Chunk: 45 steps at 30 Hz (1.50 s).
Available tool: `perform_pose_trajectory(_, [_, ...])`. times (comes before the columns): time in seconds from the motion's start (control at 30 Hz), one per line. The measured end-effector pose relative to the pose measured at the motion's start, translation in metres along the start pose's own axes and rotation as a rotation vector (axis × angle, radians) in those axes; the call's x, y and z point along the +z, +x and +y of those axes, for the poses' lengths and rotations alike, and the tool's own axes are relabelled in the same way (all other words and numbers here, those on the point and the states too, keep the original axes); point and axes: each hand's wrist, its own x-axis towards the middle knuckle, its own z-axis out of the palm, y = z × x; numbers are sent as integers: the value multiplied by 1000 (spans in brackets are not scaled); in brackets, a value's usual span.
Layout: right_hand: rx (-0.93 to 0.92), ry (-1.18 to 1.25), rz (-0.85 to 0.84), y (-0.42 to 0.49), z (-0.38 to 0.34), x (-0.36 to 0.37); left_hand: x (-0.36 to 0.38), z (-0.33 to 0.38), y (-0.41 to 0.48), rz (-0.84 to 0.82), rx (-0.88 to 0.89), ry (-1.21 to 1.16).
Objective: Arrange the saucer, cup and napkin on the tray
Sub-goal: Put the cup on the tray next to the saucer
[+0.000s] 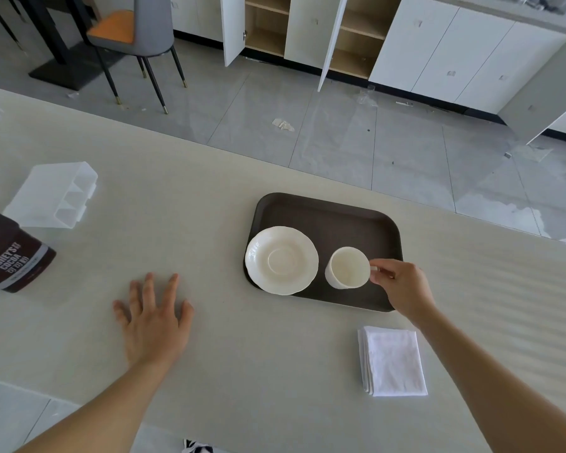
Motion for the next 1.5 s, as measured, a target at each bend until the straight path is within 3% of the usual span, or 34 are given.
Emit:
perform_pose_trajectory(0.77, [98, 115, -40, 18, 8, 15, -2, 1, 0, -19, -8, 13])
perform_pose_trajectory(1.03, [212, 180, 107, -33, 25, -8, 2, -2, 1, -27, -12, 22])
perform_pose_trajectory(1.1, [237, 123, 108, -53, 35, -12, 2, -2, 1, -29, -12, 32])
perform_pose_trajectory(1.27, [263, -295, 65, -95, 57, -7, 0, 0, 0, -27, -8, 20])
perform_pose_trajectory(1.5, [497, -452, -90, -118, 62, 0, -4, 2, -1, -39, -20, 6])
